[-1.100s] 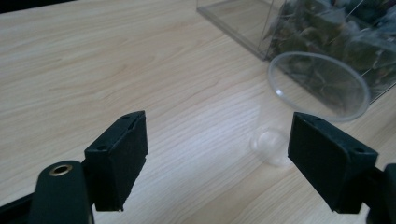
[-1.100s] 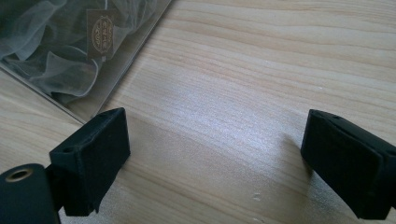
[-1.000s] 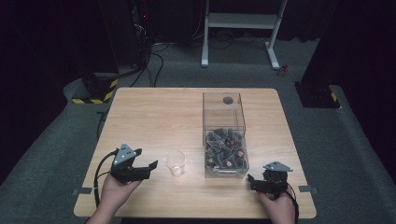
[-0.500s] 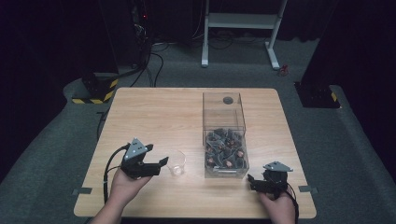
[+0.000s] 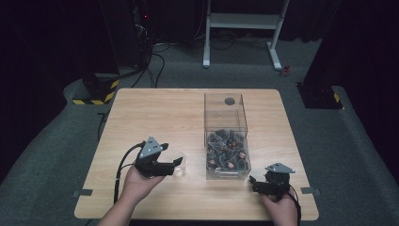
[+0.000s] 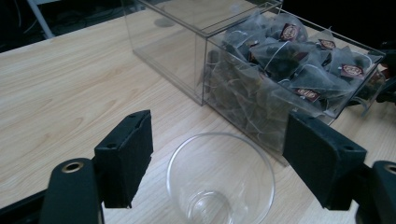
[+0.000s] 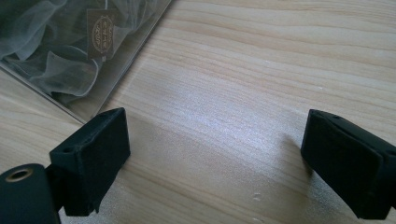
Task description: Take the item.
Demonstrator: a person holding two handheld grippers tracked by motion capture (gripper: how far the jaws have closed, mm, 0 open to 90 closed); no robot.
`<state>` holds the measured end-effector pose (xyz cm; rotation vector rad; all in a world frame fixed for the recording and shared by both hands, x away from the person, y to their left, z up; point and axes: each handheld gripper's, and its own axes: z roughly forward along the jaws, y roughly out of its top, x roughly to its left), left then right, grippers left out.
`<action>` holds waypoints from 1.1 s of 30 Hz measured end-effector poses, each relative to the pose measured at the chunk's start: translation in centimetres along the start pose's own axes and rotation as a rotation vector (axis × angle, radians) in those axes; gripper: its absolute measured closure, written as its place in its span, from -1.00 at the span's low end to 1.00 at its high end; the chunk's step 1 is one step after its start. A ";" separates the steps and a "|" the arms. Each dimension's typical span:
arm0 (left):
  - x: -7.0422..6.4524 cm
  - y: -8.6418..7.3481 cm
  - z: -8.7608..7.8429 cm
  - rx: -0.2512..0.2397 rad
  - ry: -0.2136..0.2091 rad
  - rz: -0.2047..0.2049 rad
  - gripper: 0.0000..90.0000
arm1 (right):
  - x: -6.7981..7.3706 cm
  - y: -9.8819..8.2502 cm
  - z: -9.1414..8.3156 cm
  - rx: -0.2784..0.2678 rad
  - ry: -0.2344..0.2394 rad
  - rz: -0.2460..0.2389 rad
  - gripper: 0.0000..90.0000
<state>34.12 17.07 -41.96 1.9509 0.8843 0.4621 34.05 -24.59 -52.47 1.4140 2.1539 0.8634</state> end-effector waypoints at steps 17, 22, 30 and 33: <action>-1.3 1.9 2.5 0.016 -0.059 0.017 -0.40 | 0.0 0.0 0.0 0.000 0.000 0.002 -0.82; -1.8 2.5 3.2 0.024 -0.070 0.026 -0.40 | 0.0 0.0 0.0 0.000 0.001 0.001 -0.83; -2.4 3.5 4.3 0.037 -0.095 0.027 -0.39 | 0.0 0.0 0.0 0.000 0.001 0.001 -0.83; -2.6 3.8 4.7 0.041 -0.100 0.031 -0.38 | 0.0 0.0 0.0 0.000 0.001 0.001 -0.82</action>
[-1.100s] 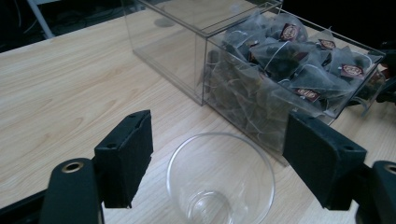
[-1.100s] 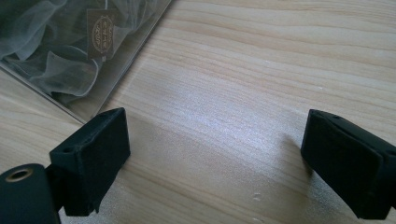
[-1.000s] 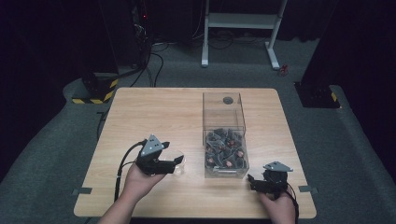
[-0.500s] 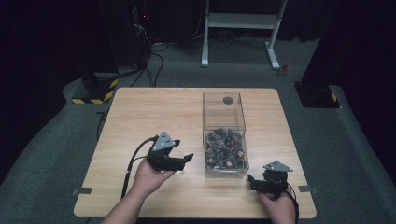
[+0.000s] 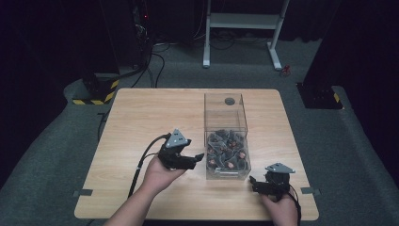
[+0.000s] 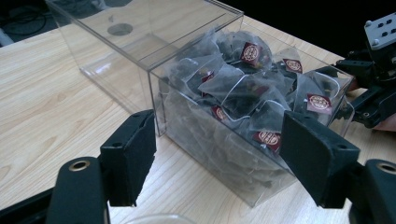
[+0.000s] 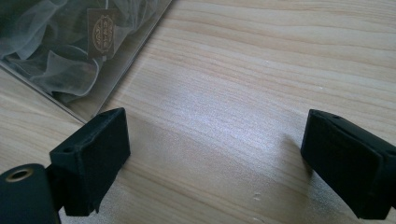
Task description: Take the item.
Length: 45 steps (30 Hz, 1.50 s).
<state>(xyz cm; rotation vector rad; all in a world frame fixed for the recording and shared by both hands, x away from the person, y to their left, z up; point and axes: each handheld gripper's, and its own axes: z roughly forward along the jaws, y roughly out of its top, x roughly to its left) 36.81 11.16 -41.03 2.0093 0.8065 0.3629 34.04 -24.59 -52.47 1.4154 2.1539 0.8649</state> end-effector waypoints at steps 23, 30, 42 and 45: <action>-1.2 2.6 3.7 0.035 -0.013 0.006 0.02 | -0.1 0.0 0.0 0.000 0.003 -0.008 -0.82; -1.6 3.0 5.0 0.062 0.001 0.017 0.17 | -0.1 0.0 0.0 0.001 0.005 -0.007 -0.82; -2.5 2.8 6.5 0.107 0.003 0.059 0.71 | 0.0 -0.1 0.0 0.002 0.008 -0.006 -0.82; -2.5 2.6 6.4 0.100 -0.012 0.052 0.94 | 0.0 0.0 -0.1 0.001 0.008 -0.004 -0.82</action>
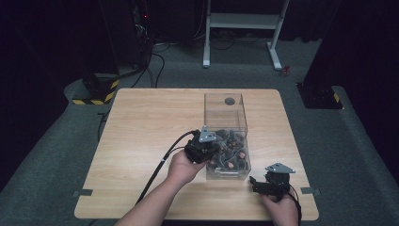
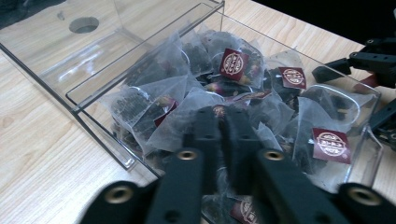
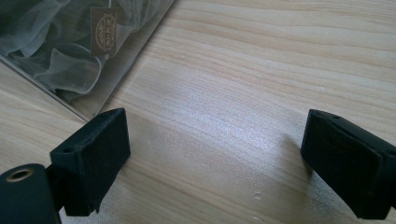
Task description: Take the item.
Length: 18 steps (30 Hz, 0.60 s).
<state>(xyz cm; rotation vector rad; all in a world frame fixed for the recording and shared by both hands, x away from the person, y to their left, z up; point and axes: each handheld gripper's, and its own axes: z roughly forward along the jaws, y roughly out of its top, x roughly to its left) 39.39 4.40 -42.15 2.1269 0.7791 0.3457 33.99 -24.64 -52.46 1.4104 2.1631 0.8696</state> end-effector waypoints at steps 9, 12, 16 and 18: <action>-0.2 -0.2 -0.4 -0.028 -0.015 0.008 1.00 | 0.0 0.0 0.0 0.000 0.000 0.000 -0.82; -0.2 -0.2 -0.8 -0.053 -0.013 0.002 1.00 | 0.0 0.0 0.0 0.000 0.000 0.000 -0.82; -0.1 -0.2 -1.3 -0.076 -0.013 -0.010 1.00 | 0.0 0.0 0.0 0.000 0.000 0.000 -0.82; 0.0 -0.3 -1.5 -0.082 -0.016 -0.016 1.00 | 0.0 0.0 0.0 0.000 0.000 0.000 -0.82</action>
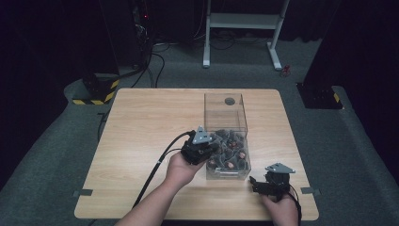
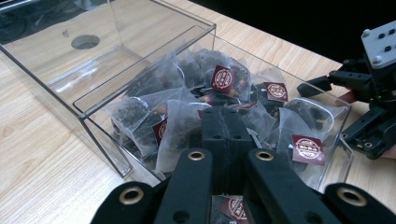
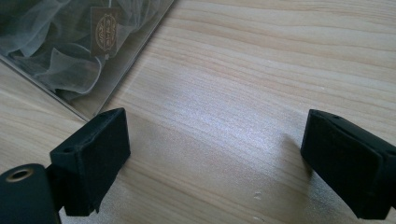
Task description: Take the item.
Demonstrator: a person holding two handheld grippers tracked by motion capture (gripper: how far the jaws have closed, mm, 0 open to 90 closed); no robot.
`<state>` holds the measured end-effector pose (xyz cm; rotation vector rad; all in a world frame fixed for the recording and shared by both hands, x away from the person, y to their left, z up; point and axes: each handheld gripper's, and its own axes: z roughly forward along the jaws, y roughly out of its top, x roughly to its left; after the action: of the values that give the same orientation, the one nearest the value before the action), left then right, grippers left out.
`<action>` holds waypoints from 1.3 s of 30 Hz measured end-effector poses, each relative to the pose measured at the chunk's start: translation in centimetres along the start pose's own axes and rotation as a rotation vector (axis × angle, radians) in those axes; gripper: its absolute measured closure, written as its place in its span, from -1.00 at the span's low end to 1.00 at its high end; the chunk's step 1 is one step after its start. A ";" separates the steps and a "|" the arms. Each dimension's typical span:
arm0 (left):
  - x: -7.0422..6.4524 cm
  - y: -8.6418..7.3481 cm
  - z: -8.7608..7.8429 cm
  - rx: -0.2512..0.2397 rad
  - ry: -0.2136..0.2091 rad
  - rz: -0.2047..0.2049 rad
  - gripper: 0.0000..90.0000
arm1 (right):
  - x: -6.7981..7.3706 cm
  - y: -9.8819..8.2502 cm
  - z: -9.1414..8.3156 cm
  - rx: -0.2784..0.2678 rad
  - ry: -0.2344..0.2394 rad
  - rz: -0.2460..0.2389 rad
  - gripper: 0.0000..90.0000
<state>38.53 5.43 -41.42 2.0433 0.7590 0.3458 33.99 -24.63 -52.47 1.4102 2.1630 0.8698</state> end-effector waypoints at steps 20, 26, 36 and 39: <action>0.4 0.4 -1.8 -0.092 -0.006 -0.028 1.00 | 0.0 0.0 0.0 0.000 -0.001 -0.001 -0.82; 0.6 0.5 -2.8 -0.120 -0.002 -0.034 1.00 | 0.0 0.0 0.0 0.000 -0.001 -0.001 -0.82; 1.3 0.0 -4.3 -0.142 0.015 -0.042 1.00 | 0.0 0.0 0.0 0.000 -0.001 -0.001 -0.82; 1.6 -0.3 -4.8 -0.150 0.025 -0.051 1.00 | 0.0 0.0 0.0 0.000 -0.001 -0.001 -0.82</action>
<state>37.24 9.71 -39.12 1.8789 0.7755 0.3885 33.99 -24.63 -52.47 1.4087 2.1629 0.8688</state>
